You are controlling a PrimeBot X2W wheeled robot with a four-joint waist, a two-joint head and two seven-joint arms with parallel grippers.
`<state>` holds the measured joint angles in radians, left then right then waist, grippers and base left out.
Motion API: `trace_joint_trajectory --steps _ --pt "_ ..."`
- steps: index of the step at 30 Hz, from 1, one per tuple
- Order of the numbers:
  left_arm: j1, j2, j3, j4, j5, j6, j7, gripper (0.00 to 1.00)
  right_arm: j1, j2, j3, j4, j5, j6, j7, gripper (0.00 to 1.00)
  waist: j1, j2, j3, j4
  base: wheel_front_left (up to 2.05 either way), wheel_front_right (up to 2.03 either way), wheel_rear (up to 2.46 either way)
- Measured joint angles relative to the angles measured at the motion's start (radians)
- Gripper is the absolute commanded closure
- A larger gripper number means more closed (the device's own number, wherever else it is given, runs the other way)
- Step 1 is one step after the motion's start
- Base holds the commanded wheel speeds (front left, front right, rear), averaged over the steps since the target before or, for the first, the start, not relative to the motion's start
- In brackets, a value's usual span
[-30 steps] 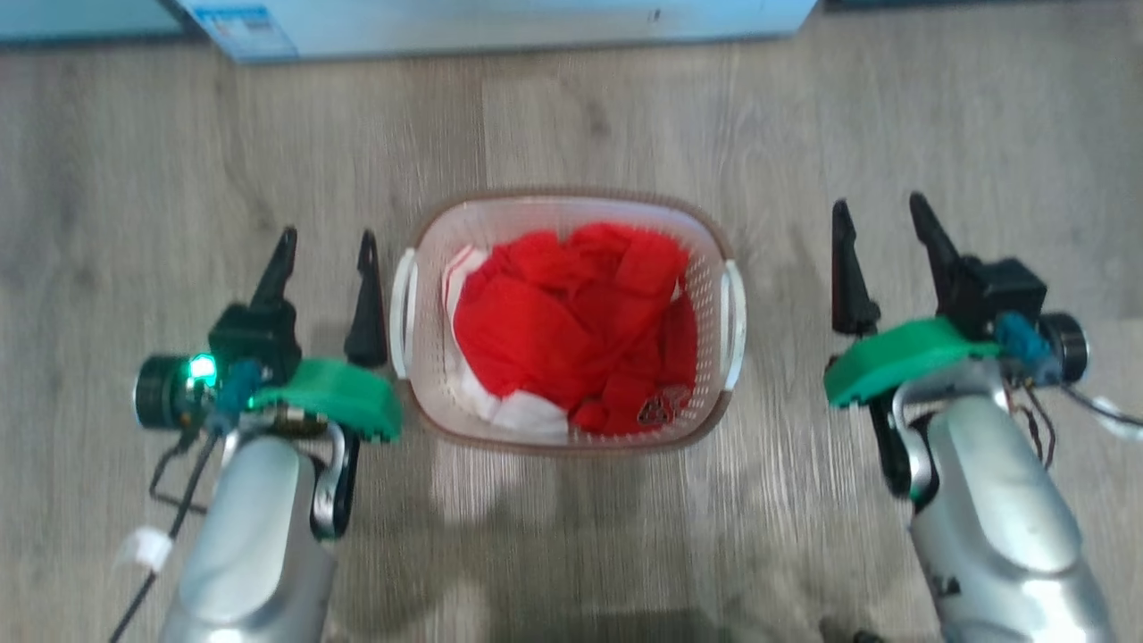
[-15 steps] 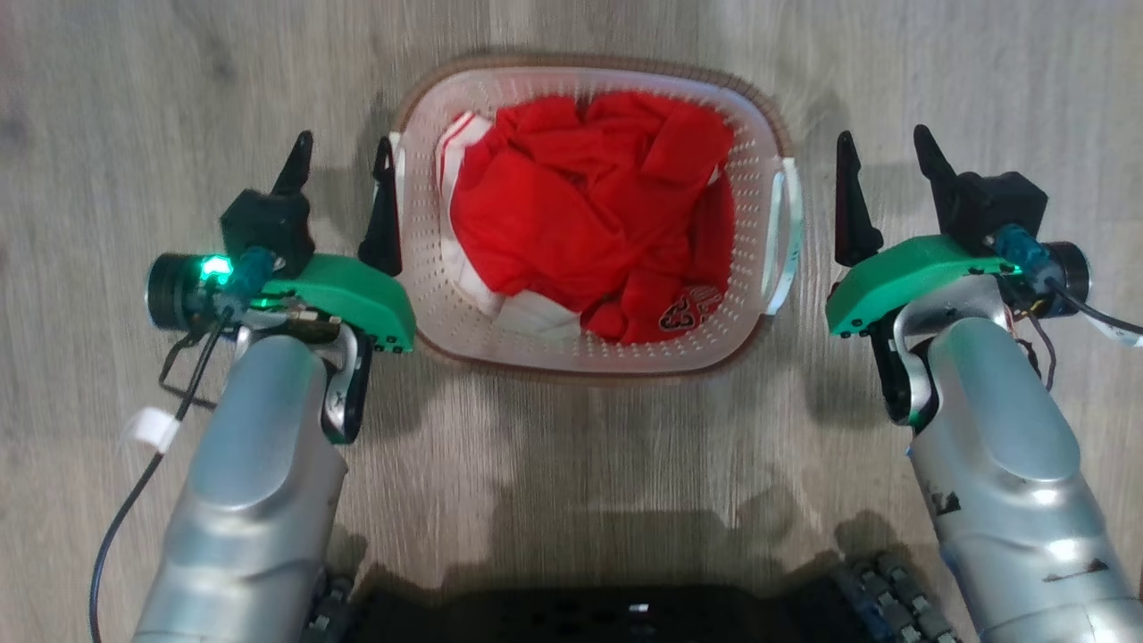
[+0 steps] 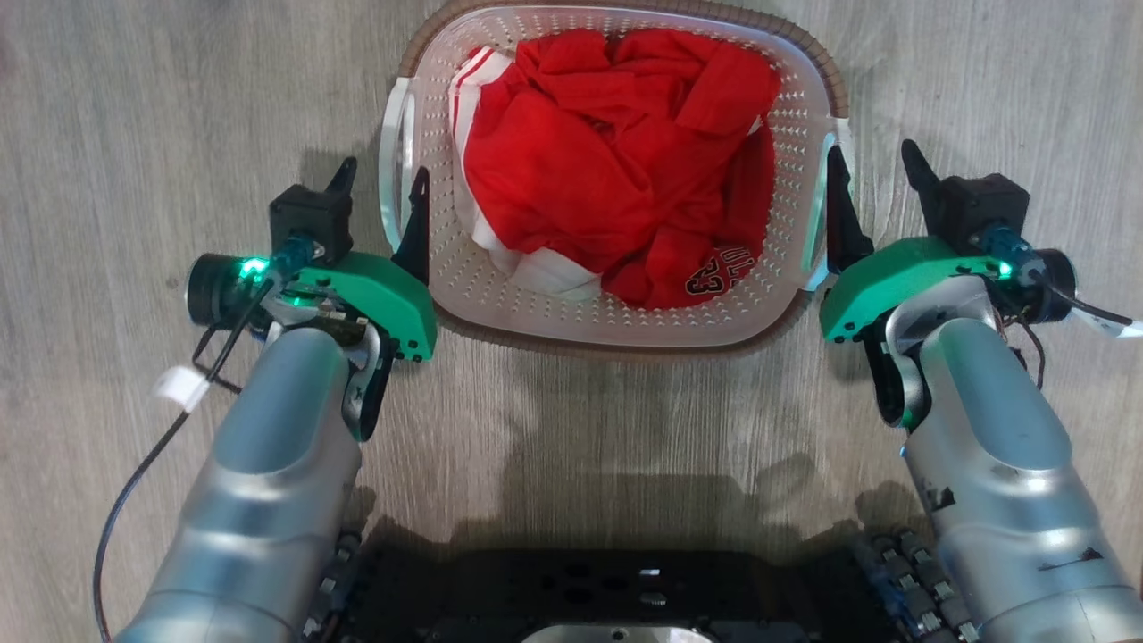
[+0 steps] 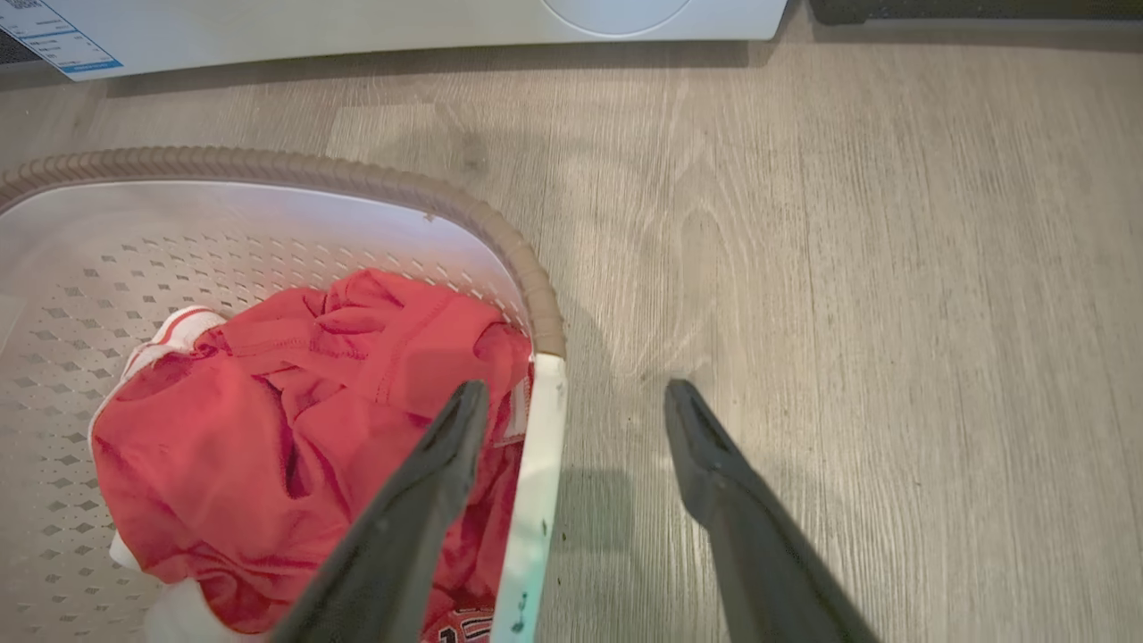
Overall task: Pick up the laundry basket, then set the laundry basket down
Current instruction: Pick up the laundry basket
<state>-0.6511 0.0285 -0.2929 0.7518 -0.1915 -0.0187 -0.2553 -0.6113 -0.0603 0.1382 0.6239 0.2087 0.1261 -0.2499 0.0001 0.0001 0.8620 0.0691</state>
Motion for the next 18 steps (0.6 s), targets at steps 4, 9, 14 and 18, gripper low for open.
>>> trace_joint_trajectory --steps 4,9,14,18 --pt "-0.031 0.000 -0.030 0.053 -0.004 -0.018 0.000 0.00 -0.004 0.000 0.008 0.026 0.008 0.000 0.000 0.00 0.0000 0.0000 0.013 0.008 0.00 0.00 0.00" --pt "-0.078 -0.002 -0.065 0.115 -0.036 -0.029 0.000 0.00 -0.040 -0.001 0.016 0.065 0.008 0.000 0.000 0.00 0.0000 0.0000 0.042 0.019 0.00 0.00 0.00" --pt "-0.123 -0.003 -0.092 0.145 -0.054 -0.035 0.000 0.00 -0.063 -0.002 0.017 0.091 0.007 0.000 0.000 0.00 0.0000 0.0000 0.078 0.026 0.00 0.00 0.00" --pt "-0.158 -0.003 -0.116 0.160 -0.070 -0.035 0.000 0.00 -0.071 -0.005 0.015 0.110 0.003 0.000 0.000 0.00 0.0000 0.0000 0.105 0.034 0.00 0.00 0.00"
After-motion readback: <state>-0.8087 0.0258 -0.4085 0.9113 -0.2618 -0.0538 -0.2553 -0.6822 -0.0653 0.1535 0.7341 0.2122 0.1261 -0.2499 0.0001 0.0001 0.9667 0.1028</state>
